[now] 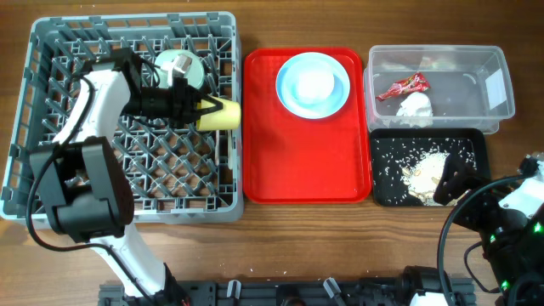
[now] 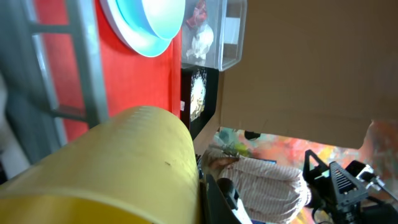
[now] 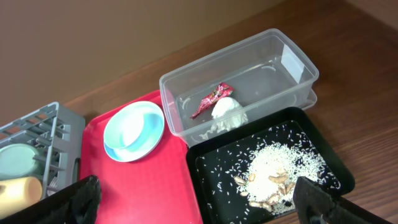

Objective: Sort waste into correct bins and load items into the dishwasher rack
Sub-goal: 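Carry the yellow cup into the dish rack and set it down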

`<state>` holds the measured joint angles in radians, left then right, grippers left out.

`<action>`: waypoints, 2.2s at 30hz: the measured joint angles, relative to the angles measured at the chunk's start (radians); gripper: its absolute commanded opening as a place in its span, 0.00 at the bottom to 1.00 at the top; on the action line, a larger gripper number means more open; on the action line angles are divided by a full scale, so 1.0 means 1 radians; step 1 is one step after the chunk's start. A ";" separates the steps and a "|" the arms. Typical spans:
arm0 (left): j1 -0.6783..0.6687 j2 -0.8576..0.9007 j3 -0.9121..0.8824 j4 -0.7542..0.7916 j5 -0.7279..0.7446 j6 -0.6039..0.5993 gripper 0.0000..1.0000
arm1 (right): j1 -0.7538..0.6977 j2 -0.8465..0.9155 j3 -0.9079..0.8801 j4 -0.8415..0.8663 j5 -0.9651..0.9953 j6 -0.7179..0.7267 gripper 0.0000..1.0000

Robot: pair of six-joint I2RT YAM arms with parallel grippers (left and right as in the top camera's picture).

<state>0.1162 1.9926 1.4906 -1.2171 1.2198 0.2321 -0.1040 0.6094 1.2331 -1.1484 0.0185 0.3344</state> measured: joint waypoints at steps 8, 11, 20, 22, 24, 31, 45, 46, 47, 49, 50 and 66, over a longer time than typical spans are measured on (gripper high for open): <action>0.026 -0.003 -0.031 0.018 -0.106 -0.013 0.04 | 0.000 0.000 0.000 0.000 0.000 0.000 1.00; 0.034 0.000 -0.043 0.047 -0.012 -0.017 0.04 | 0.000 0.000 0.000 0.000 0.000 0.000 1.00; 0.061 0.049 -0.045 0.095 0.065 -0.021 0.10 | 0.000 0.000 0.000 0.000 0.000 0.000 1.00; 0.082 0.050 -0.041 0.078 0.019 -0.035 0.54 | 0.000 0.000 0.000 0.000 0.000 0.000 1.00; 0.109 0.056 -0.039 0.079 -0.110 -0.065 1.00 | 0.000 0.000 0.000 0.000 0.000 0.000 1.00; 0.092 0.005 -0.012 0.061 -0.206 -0.155 1.00 | 0.000 0.000 0.000 0.000 0.000 0.000 1.00; 0.032 -0.548 -0.034 0.054 -0.745 -0.460 0.95 | 0.000 0.000 0.000 0.000 0.000 0.000 1.00; 0.031 -0.523 -0.037 0.054 -0.764 -0.463 0.67 | 0.000 0.000 0.000 0.000 0.000 0.000 1.00; 0.031 -0.496 -0.048 0.056 -0.773 -0.464 0.40 | 0.000 0.000 0.000 0.000 0.000 0.000 1.00; 0.031 -0.414 -0.093 0.079 -0.784 -0.467 0.33 | 0.000 0.000 0.000 0.000 0.000 0.000 1.00; 0.031 -0.352 -0.118 0.090 -0.747 -0.444 0.33 | 0.000 0.000 0.000 0.000 0.000 0.000 1.00; 0.023 -0.347 -0.126 0.145 -0.489 -0.372 0.36 | 0.000 0.000 0.000 0.000 0.000 0.000 1.00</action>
<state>0.1387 1.6455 1.3647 -1.0721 0.7307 -0.1394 -0.1040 0.6094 1.2331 -1.1488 0.0185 0.3344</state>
